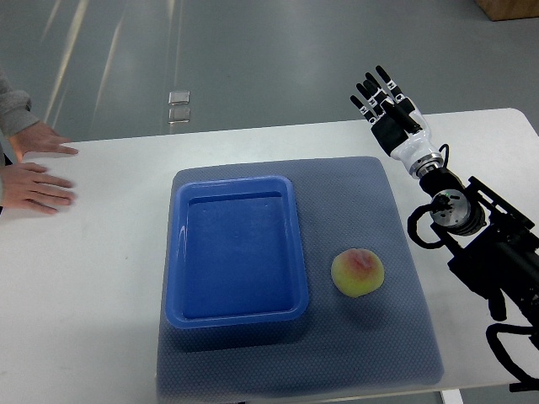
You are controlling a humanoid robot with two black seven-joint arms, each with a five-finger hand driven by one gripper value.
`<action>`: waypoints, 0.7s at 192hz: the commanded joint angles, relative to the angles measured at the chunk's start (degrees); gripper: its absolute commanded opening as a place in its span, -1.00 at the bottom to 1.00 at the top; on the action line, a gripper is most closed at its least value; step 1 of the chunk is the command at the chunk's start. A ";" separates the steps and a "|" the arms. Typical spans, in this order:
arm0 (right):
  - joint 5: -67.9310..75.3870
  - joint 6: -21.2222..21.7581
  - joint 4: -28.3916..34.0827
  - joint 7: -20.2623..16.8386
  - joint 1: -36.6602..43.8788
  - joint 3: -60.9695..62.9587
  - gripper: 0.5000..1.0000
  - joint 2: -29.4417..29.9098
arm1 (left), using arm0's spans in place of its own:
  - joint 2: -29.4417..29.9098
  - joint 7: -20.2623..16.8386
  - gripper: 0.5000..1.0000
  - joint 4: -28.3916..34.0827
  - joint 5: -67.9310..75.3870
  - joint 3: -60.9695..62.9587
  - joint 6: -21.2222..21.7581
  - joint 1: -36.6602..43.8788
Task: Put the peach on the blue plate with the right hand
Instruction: 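Swing the right hand forward over the mat toward the peach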
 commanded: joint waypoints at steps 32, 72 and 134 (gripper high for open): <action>-1.05 0.09 0.26 -0.43 0.27 -0.35 0.73 -0.42 | 0.00 0.00 1.00 0.00 -0.09 -0.09 0.00 0.00; -18.81 1.05 2.64 -4.30 7.39 -16.70 0.72 -7.63 | 0.00 0.00 1.00 0.00 -0.09 -0.09 0.00 0.00; -42.71 14.43 24.87 -11.25 26.29 -48.69 0.73 -28.90 | 0.00 0.00 1.00 -0.09 0.08 -0.09 -0.09 -0.35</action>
